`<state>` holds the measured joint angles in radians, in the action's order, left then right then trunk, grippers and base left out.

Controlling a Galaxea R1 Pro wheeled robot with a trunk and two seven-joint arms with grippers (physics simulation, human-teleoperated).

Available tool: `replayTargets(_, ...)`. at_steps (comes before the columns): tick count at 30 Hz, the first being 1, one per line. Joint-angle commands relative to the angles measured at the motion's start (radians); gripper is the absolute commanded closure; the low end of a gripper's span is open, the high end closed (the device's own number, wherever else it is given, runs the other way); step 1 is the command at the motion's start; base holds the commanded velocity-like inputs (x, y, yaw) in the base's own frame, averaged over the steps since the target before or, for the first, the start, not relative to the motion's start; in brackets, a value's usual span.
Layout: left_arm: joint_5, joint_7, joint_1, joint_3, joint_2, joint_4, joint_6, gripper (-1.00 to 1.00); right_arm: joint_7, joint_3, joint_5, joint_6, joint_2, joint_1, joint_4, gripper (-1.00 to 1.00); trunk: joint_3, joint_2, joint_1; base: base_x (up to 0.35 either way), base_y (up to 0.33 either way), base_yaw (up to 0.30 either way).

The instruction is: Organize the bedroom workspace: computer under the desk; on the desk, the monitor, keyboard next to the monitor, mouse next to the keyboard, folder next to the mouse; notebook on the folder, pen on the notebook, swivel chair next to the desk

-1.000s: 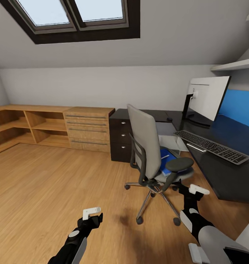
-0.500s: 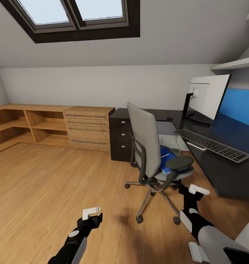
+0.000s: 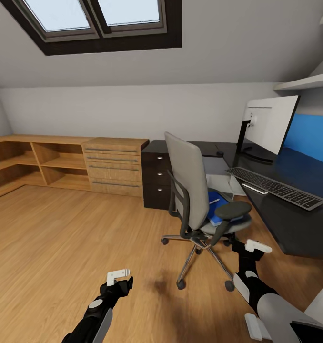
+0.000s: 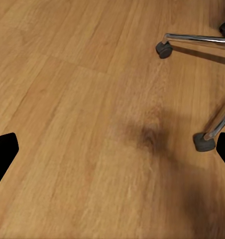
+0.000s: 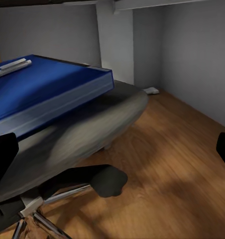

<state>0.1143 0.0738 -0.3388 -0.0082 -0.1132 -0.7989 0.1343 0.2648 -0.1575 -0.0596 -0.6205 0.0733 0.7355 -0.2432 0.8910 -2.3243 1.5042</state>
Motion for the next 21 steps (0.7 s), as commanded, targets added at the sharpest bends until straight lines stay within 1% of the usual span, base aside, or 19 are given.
replayTargets(1, 0.010, 0.004, 0.000, -0.001, 0.000, -0.002, 0.005, -1.00, 0.001, 0.003, -0.006, -0.004, 0.000, 0.001, 0.001, -1.00, 0.001, 0.000, 0.000, 0.011, 0.000, 0.000)
replayTargets(4, 0.010, 0.003, 0.000, 0.000, 0.001, -0.002, 0.005, -1.00, 0.001, 0.004, -0.006, -0.004, 0.000, 0.001, 0.001, -1.00, 0.001, 0.000, 0.000, 0.084, -0.020, 0.000)
replayTargets(11, 0.009, 0.002, 0.000, 0.000, 0.002, -0.002, 0.004, -1.00, 0.001, 0.004, -0.006, -0.004, 0.000, 0.001, 0.001, -1.00, 0.001, 0.000, 0.000, 0.187, -0.087, 0.000)
replayTargets(21, 0.008, 0.003, 0.000, 0.001, 0.002, -0.002, 0.005, -1.00, 0.001, 0.003, -0.006, -0.005, 0.000, 0.001, 0.001, -1.00, 0.001, 0.000, 0.000, 0.031, -0.013, 0.000)
